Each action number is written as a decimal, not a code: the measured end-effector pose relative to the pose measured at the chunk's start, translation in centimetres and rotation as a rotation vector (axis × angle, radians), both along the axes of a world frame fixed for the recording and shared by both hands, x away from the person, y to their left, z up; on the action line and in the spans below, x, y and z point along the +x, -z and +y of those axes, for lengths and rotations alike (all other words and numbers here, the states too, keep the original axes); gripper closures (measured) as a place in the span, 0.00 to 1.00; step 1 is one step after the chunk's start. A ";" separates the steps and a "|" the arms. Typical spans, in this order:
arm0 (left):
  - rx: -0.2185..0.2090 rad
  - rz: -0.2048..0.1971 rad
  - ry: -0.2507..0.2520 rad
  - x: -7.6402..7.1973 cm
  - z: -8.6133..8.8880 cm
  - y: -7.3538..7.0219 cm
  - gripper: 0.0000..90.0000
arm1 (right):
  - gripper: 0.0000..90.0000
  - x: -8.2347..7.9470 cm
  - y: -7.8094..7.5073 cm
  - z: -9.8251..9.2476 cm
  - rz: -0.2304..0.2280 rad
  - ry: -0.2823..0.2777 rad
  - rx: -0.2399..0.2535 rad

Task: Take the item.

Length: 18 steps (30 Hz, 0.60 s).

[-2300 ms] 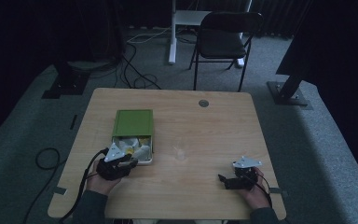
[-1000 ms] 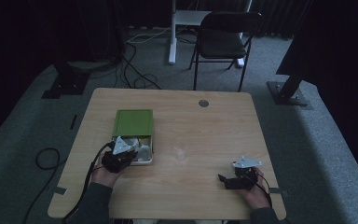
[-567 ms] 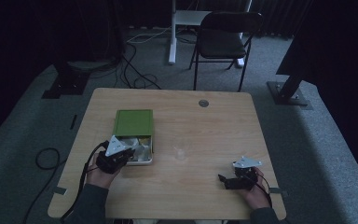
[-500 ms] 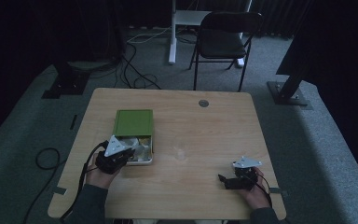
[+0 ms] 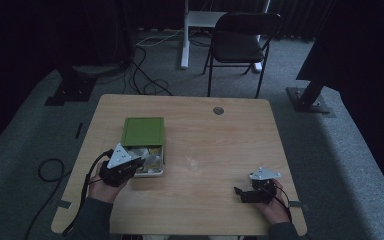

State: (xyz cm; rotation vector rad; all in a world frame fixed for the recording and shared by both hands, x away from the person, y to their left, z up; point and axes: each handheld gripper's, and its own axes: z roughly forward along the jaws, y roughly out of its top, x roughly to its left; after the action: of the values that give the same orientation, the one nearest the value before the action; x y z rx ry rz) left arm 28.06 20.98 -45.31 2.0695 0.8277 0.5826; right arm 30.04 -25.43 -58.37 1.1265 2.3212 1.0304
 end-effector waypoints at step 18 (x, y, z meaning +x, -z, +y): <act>-0.003 -0.013 0.070 -1.0 -1.5 -1.3 0.99 | 0.13 0.0 0.0 0.0 0.000 -0.001 -0.002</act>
State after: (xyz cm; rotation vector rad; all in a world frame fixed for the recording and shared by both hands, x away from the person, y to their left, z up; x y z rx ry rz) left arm 27.06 19.51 -44.00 2.0808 0.7452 0.5560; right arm 30.04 -25.45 -58.36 1.1249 2.3228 1.0283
